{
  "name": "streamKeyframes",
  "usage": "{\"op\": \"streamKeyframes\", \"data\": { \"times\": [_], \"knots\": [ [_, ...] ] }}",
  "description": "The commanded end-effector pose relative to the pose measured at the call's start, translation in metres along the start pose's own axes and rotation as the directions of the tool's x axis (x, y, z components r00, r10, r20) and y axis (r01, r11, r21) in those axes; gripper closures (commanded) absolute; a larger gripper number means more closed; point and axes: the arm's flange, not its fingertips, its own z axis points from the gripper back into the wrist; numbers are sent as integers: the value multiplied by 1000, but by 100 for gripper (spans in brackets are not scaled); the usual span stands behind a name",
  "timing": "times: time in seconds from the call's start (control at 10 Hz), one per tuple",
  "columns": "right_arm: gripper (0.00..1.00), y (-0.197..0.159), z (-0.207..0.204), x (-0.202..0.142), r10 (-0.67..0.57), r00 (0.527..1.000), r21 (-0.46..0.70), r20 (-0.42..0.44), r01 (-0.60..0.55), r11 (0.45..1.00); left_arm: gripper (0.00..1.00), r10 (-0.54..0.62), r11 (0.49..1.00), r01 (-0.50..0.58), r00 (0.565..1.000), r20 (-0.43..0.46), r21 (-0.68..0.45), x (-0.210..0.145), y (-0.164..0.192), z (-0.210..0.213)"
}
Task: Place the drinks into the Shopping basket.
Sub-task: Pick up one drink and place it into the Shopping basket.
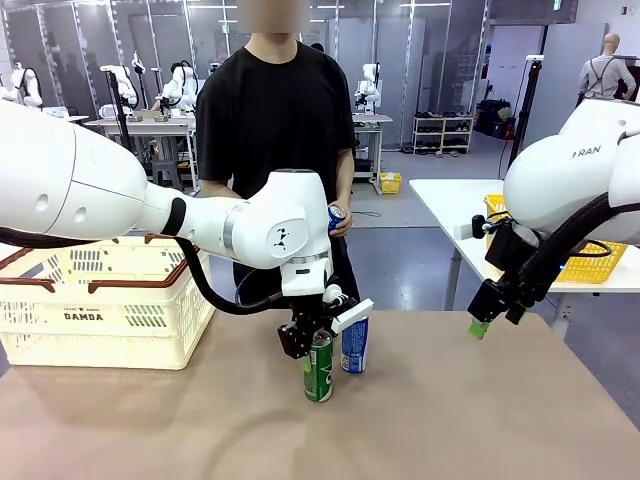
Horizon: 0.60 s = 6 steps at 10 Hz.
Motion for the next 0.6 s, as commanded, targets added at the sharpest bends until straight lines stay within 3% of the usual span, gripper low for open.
{"op": "streamKeyframes", "data": {
  "times": [0.0, 0.1, 0.5],
  "knots": [
    [0, -2, 1, -1, 8, 1000, -6, -8, -8, 1000, 95, 9, 1000, -8, 999, 40, -24, 5, -5, 5],
    [0, -2, 1, -1, 8, 1000, -6, -8, -8, 1000, 100, 20, 999, -18, 998, 54, -40, 6, -7, 9],
    [0, -2, 1, -1, 8, 1000, -6, -8, -8, 1000, 100, 54, 998, -52, 997, 57, -33, -4, -21, 69]
  ]
}}
